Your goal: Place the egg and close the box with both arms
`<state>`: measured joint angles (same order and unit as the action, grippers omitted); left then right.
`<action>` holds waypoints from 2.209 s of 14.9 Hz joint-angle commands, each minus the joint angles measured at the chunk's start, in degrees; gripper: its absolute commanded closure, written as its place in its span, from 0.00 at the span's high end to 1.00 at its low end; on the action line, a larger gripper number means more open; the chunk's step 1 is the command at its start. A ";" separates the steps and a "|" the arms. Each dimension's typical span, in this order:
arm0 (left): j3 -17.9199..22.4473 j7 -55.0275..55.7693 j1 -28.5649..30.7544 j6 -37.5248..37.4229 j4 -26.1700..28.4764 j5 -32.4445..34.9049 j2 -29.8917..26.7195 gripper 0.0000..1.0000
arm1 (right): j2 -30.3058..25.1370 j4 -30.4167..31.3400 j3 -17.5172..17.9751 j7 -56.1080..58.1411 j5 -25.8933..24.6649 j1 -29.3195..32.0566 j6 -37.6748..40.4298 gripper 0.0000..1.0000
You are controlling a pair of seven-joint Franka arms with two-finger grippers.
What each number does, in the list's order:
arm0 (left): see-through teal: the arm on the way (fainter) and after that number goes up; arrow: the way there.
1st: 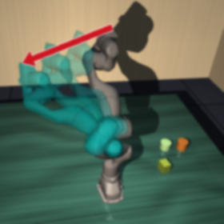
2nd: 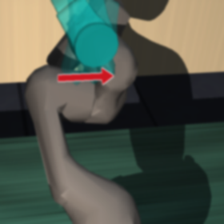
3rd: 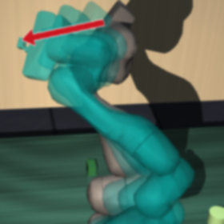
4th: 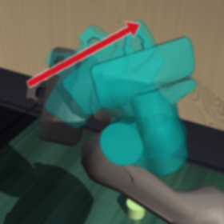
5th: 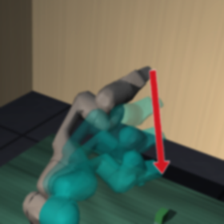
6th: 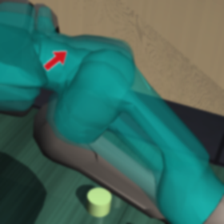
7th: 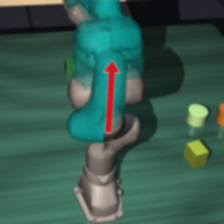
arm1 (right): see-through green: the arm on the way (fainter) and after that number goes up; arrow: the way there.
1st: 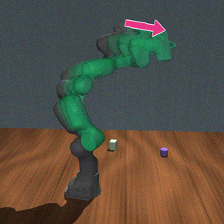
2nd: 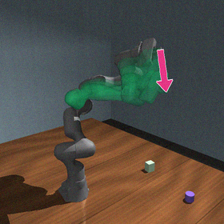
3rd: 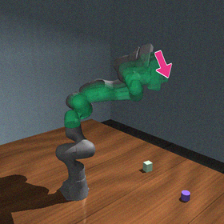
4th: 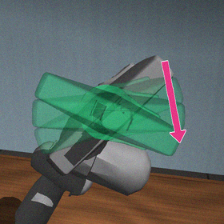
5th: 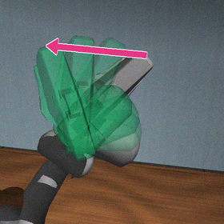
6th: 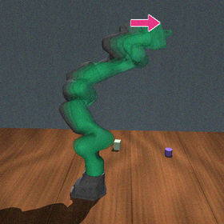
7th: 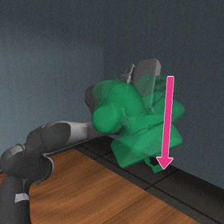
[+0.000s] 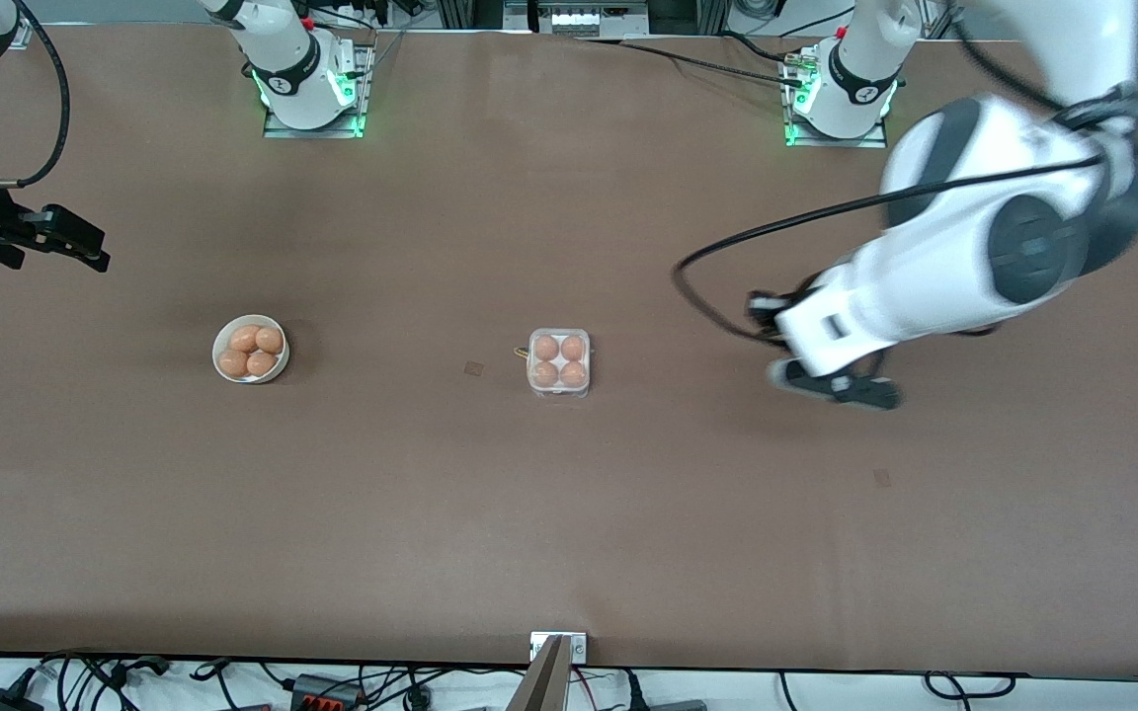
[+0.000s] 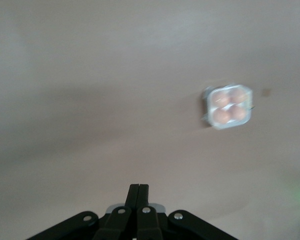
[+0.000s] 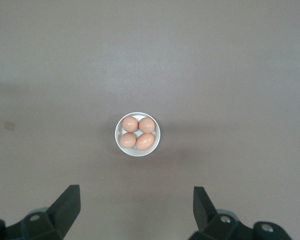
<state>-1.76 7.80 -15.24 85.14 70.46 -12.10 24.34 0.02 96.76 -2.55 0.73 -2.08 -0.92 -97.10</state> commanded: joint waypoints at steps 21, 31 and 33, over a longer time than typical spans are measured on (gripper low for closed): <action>0.18 -3.33 7.50 8.81 27.90 8.59 -20.73 1.00 | -0.99 0.01 -0.08 0.15 0.59 0.04 0.78 1.00; -0.26 2.74 14.53 6.53 23.67 14.39 -20.56 1.00 | -0.90 0.01 -0.08 0.06 0.68 0.13 1.13 1.00; -0.35 3.27 14.53 6.26 23.76 14.48 -20.56 1.00 | -0.90 0.01 -0.08 0.06 0.68 0.13 1.04 1.00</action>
<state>-1.41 9.69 -0.89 92.70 94.77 0.78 4.08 0.02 96.74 -2.60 0.70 -2.08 -0.90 -96.83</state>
